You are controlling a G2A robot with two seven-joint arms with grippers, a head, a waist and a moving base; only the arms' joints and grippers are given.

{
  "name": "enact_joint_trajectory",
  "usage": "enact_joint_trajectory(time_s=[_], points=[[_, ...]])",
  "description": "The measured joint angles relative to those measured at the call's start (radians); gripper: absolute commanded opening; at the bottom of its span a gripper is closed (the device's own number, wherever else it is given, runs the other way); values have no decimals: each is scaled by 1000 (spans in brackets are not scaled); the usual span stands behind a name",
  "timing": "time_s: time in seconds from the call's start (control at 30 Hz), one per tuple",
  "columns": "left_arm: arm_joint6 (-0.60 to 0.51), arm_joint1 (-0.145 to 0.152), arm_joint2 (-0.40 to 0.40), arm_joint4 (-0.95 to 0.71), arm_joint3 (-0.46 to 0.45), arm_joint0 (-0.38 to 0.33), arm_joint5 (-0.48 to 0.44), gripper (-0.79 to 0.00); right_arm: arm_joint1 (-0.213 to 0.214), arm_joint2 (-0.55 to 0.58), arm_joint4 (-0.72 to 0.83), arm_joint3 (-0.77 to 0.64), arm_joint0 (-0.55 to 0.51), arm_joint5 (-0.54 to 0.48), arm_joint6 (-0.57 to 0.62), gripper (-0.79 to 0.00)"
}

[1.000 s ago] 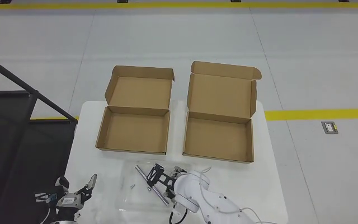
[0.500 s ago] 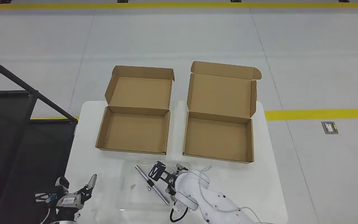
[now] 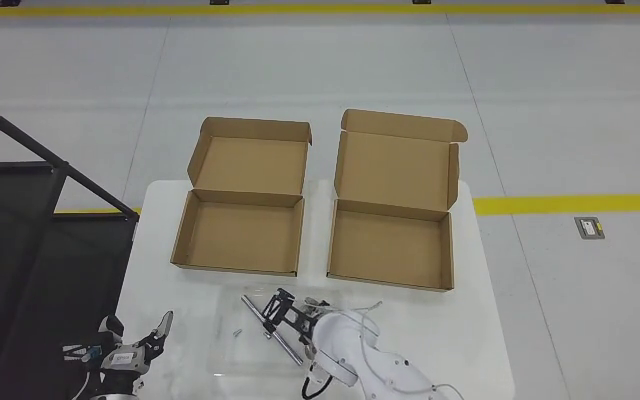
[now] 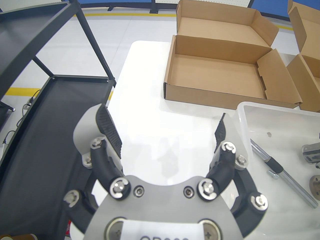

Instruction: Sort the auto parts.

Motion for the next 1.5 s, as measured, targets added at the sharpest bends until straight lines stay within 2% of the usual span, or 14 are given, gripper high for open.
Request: enact_joint_trajectory(time_s=[0.27, 0.6, 0.73, 0.93, 1.07, 1.17, 1.37, 1.5], points=[[0, 0, 0, 0, 0, 0, 0, 0, 57, 99, -116, -374, -172, -147, -151, -785], [0, 0, 0, 0, 0, 0, 0, 0, 57, 99, -114, -370, -172, -146, -151, -785], [0, 0, 0, 0, 0, 0, 0, 0, 50, 119, -95, -361, -165, -74, -212, -785], [0, 0, 0, 0, 0, 0, 0, 0, 34, 227, 23, -346, -109, 94, -324, -785], [0, 0, 0, 0, 0, 0, 0, 0, 23, 306, 65, -255, -30, 189, -359, -785], [0, 0, 0, 0, 0, 0, 0, 0, 14, 353, 146, -124, 52, 208, -385, -785], [0, 0, 0, 0, 0, 0, 0, 0, -10, 335, 167, 170, 223, 279, -338, -785], [0, 0, 0, 0, 0, 0, 0, 0, -29, 312, 174, 346, 301, 327, -343, -785]])
